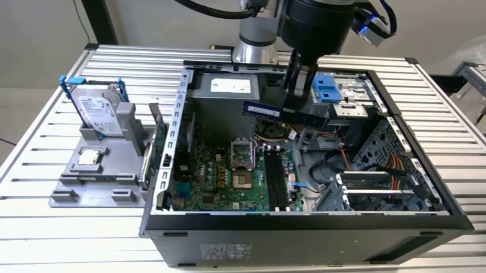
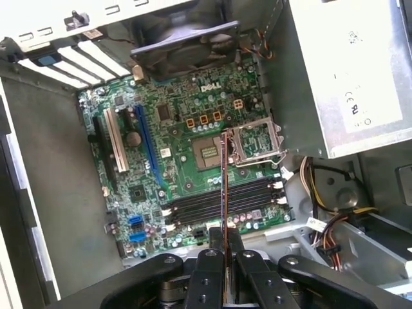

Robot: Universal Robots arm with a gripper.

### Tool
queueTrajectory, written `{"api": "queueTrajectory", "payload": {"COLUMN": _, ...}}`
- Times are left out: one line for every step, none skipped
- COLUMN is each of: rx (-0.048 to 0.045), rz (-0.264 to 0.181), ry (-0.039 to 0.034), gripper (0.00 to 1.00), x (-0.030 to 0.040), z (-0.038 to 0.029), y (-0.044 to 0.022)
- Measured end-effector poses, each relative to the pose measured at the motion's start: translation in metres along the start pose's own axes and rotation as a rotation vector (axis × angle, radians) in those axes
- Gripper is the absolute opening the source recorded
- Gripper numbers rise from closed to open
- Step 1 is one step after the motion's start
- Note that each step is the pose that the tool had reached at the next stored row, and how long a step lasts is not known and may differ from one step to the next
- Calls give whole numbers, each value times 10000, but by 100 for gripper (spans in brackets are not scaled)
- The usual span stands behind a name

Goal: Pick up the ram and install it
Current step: 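Insert the ram into the slot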

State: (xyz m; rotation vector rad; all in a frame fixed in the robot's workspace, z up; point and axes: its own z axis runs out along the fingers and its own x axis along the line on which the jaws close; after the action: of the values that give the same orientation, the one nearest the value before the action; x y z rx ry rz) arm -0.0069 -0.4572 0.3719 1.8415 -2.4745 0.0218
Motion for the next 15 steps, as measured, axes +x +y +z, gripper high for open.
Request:
{"api": "queueTrajectory", "payload": {"rx": -4, "rz": 78, "ry": -2, "gripper": 0, "x": 0, "z": 0, "y": 0}}
{"api": "queueTrajectory", "payload": {"rx": -8, "rz": 153, "ry": -4, "gripper": 0, "x": 0, "z": 0, "y": 0}}
{"api": "queueTrajectory", "payload": {"rx": -13, "rz": 233, "ry": -5, "gripper": 0, "x": 0, "z": 0, "y": 0}}
{"api": "queueTrajectory", "payload": {"rx": -17, "rz": 309, "ry": -7, "gripper": 0, "x": 0, "z": 0, "y": 0}}
{"api": "queueTrajectory", "payload": {"rx": -22, "rz": 392, "ry": -9, "gripper": 0, "x": 0, "z": 0, "y": 0}}
{"api": "queueTrajectory", "payload": {"rx": -25, "rz": 469, "ry": -10, "gripper": 0, "x": 0, "z": 0, "y": 0}}
{"api": "queueTrajectory", "payload": {"rx": -30, "rz": 540, "ry": -12, "gripper": 0, "x": 0, "z": 0, "y": 0}}
{"api": "queueTrajectory", "payload": {"rx": -33, "rz": 618, "ry": -14, "gripper": 0, "x": 0, "z": 0, "y": 0}}
{"api": "queueTrajectory", "payload": {"rx": -37, "rz": 693, "ry": -16, "gripper": 0, "x": 0, "z": 0, "y": 0}}
{"api": "queueTrajectory", "payload": {"rx": -41, "rz": 768, "ry": -18, "gripper": 0, "x": 0, "z": 0, "y": 0}}
{"api": "queueTrajectory", "payload": {"rx": -46, "rz": 845, "ry": -19, "gripper": 0, "x": 0, "z": 0, "y": 0}}
{"api": "queueTrajectory", "payload": {"rx": -50, "rz": 920, "ry": -21, "gripper": 0, "x": 0, "z": 0, "y": 0}}
{"api": "queueTrajectory", "payload": {"rx": -54, "rz": 995, "ry": -22, "gripper": 0, "x": 0, "z": 0, "y": 0}}
{"api": "queueTrajectory", "payload": {"rx": -58, "rz": 1077, "ry": -24, "gripper": 0, "x": 0, "z": 0, "y": 0}}
{"api": "queueTrajectory", "payload": {"rx": -62, "rz": 1150, "ry": -26, "gripper": 0, "x": 0, "z": 0, "y": 0}}
